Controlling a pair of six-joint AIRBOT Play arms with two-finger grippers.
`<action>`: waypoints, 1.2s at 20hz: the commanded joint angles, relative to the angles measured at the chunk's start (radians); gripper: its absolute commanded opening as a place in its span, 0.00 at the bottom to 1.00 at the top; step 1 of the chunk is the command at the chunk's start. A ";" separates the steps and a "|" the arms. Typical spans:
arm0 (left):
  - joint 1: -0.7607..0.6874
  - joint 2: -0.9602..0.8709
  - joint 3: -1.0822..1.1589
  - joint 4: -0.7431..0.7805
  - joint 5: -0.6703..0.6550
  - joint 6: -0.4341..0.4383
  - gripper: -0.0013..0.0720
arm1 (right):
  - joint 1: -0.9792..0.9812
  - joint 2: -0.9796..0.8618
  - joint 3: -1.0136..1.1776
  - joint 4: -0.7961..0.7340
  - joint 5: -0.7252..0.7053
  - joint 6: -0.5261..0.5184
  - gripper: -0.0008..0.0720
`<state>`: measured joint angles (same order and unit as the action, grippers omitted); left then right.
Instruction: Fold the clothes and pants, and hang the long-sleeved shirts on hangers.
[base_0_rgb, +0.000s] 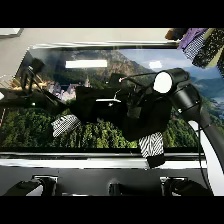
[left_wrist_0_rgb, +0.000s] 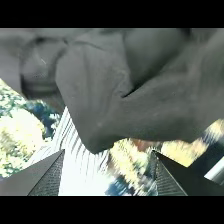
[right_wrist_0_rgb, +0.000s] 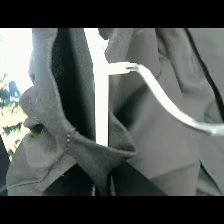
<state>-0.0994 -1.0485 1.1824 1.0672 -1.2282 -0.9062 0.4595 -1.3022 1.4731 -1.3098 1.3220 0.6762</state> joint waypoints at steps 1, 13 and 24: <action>0.006 -0.018 -0.091 -0.077 0.002 0.294 0.87 | 0.000 -0.021 0.000 0.024 0.014 -0.111 0.05; -0.042 -0.119 -0.127 -0.286 0.024 0.439 0.17 | 0.000 -0.030 0.000 0.072 -0.015 -0.145 0.05; -0.033 -0.061 0.069 -0.331 0.067 0.407 0.06 | -0.167 0.208 0.023 0.000 -0.027 0.047 0.64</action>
<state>-0.1333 -1.1320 1.1870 0.7422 -1.1831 -0.4797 0.3817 -1.1889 1.4799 -1.2938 1.3014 0.6643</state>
